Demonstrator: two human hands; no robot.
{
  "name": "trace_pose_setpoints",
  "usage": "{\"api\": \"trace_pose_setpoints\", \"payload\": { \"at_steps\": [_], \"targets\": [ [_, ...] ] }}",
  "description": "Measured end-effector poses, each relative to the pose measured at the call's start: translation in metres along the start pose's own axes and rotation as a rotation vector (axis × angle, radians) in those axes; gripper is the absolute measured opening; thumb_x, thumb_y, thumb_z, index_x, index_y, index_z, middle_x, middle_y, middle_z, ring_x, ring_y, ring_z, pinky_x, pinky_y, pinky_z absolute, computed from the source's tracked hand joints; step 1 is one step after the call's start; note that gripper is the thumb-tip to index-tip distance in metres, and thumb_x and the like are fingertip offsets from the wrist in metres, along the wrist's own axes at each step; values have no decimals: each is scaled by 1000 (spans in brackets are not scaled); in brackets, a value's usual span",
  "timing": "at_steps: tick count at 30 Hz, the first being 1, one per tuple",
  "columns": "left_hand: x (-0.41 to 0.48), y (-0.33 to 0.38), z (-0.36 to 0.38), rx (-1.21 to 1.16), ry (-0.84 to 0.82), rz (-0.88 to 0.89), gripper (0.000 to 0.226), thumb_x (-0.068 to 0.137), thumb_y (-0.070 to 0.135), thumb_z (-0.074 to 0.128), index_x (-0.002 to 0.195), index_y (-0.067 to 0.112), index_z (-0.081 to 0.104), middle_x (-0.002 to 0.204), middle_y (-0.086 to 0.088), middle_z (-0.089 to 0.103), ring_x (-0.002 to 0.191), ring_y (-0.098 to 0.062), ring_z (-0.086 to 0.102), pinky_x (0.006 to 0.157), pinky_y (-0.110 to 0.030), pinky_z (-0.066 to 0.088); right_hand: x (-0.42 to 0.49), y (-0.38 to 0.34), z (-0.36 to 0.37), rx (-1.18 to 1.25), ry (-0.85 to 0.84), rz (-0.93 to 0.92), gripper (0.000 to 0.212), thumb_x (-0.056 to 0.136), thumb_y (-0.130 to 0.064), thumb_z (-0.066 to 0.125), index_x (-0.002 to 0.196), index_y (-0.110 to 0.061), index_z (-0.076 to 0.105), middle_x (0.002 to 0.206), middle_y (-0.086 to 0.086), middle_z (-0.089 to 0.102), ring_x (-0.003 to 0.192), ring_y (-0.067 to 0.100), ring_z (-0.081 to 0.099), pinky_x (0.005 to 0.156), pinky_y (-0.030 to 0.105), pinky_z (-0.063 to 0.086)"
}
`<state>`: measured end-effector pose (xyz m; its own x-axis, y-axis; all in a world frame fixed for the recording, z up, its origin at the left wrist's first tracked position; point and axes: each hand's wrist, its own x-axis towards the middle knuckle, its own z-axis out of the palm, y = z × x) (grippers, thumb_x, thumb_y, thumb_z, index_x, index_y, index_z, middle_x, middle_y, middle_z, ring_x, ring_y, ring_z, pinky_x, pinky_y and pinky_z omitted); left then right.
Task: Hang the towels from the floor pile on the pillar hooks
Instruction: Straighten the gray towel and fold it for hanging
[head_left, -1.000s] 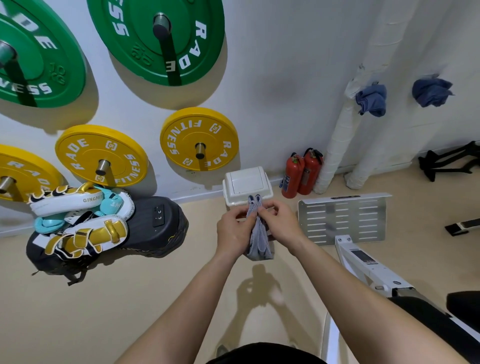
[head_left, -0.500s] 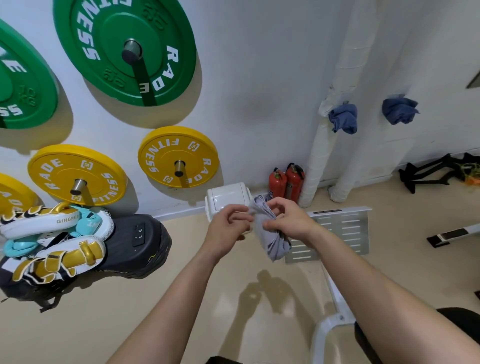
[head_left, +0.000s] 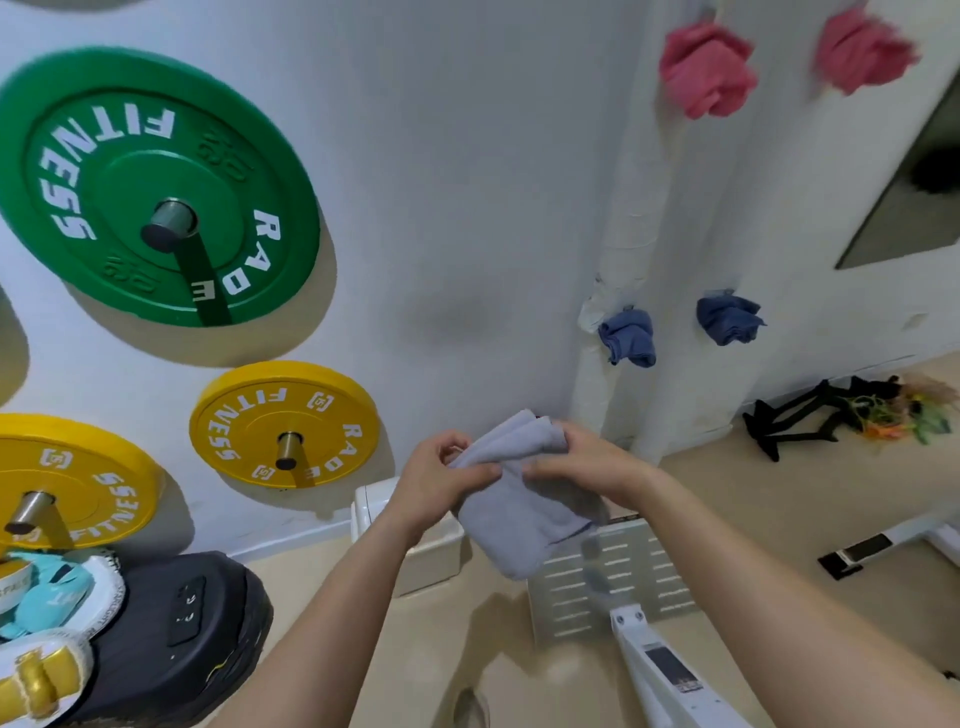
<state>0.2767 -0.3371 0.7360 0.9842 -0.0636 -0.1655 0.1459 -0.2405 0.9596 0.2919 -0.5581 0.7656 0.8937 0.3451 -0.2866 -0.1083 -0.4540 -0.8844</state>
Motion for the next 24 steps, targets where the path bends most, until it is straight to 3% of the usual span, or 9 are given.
{"api": "trace_pose_setpoints", "payload": {
  "at_steps": [3,6,8,10,11,13,16,20,24],
  "targets": [
    [58,36,-1,-48,44,103,25,70,25,89,86,17,71,75,5,67,70,-12,61,64,-27,47,36,-14,-31,57,208,-50,29,85,-38,75,110,-27,68,106,-7,75,100,9,70,92,35,56],
    [114,68,4,-253,138,114,39,72,23,88,106,21,70,95,1,72,86,-12,69,72,-26,54,74,-46,-75,83,450,-113,10,92,-33,68,100,-29,64,100,-7,71,96,11,67,87,31,54],
    [146,92,16,-501,43,69,37,79,19,82,113,11,68,103,-11,74,95,-24,70,78,-31,56,93,-76,-103,98,539,-180,13,94,-31,66,104,-23,66,99,-5,73,94,9,69,84,32,56],
    [176,119,29,-634,-68,51,22,92,16,68,113,9,69,107,-11,75,98,-23,70,76,-31,56,109,-105,-131,113,600,-260,9,96,-28,63,104,-24,66,97,-8,73,88,0,69,78,25,55],
    [191,133,34,-639,-100,60,23,96,18,63,117,11,67,111,-9,75,100,-21,70,74,-29,57,115,-117,-146,103,641,-287,5,97,-27,62,101,-26,65,95,-10,72,85,-4,68,76,23,54],
    [220,168,40,-631,-119,122,28,98,23,59,125,16,63,116,-6,73,104,-19,70,73,-31,57,126,-138,-176,52,721,-334,6,96,-28,62,101,-25,65,97,-7,72,90,2,68,83,30,56],
    [258,232,46,-526,26,275,23,99,30,59,117,14,61,110,-5,73,100,-20,70,75,-32,57,137,-167,-219,-19,843,-396,17,95,-34,61,104,-21,65,100,-5,72,96,14,67,87,41,54],
    [290,326,57,-321,272,500,34,95,39,61,97,6,55,90,-4,63,81,-19,59,71,-35,49,144,-209,-277,-104,1037,-440,20,103,-35,49,104,-16,55,97,-7,59,93,15,56,73,26,36],
    [317,406,75,-213,317,645,37,93,44,64,87,8,56,81,0,61,75,-18,57,66,-34,45,144,-244,-350,-135,1127,-489,28,101,-42,49,99,-15,57,99,0,61,91,18,55,75,26,34]
  ]
}}
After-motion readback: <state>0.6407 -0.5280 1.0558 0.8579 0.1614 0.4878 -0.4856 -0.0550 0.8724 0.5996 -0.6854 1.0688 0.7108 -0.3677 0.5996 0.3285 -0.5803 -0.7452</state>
